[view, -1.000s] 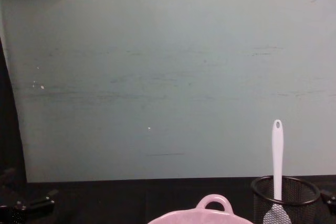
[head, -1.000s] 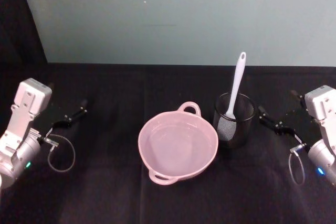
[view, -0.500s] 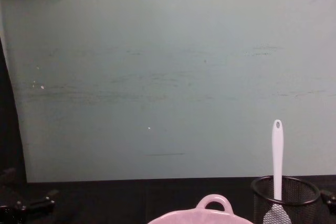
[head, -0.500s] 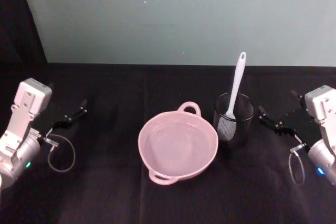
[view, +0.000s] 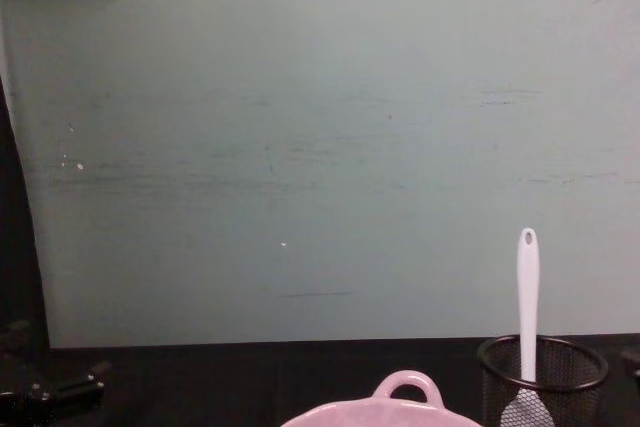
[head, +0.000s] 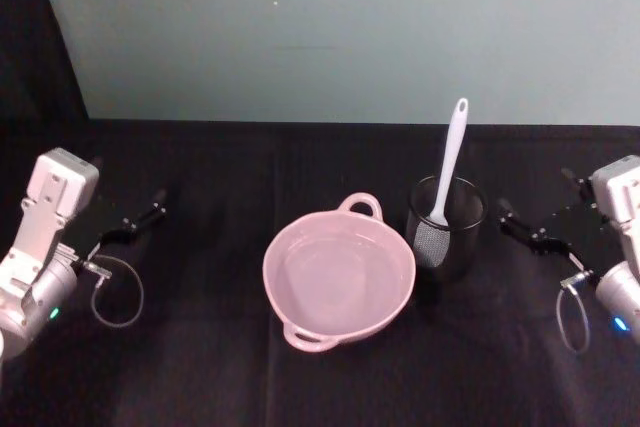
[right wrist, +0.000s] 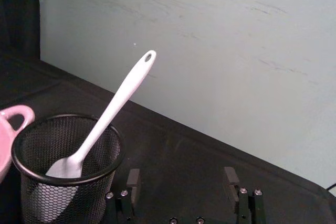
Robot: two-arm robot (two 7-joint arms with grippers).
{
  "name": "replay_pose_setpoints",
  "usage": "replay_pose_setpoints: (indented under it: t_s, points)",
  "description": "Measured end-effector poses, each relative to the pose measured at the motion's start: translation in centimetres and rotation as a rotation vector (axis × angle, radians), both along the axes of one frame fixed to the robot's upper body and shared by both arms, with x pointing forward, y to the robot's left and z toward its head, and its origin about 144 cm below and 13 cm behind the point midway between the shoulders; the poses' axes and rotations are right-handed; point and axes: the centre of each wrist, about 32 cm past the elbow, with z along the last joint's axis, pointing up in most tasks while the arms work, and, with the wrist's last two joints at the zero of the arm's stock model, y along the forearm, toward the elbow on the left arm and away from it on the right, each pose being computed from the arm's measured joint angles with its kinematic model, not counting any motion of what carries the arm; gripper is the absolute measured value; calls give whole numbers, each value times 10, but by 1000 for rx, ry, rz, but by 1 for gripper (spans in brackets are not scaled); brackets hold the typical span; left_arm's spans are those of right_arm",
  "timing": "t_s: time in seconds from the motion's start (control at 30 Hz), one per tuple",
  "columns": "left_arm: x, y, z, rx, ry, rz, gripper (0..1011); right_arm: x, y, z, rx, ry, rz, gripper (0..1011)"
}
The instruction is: Use the one hand to pick up the spoon and stir the clear water in the bowl.
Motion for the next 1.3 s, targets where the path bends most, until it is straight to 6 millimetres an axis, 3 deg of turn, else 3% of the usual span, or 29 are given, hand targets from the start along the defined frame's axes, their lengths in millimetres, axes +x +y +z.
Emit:
replay_pose_setpoints:
  t_s: [0.23,0.43,0.9,1.3]
  points:
    - [0,0,0,0,0,0,1005,-7,-6,26,95,40,-30,1003]
    - [0,0,0,0,0,0,1005,0,-11,42,188,71,-13,1003]
    - [0,0,0,0,0,0,1005,56,-11,56,590,331,116,1003]
    - [0,0,0,0,0,0,1005,98,-14,60,792,506,214,1003]
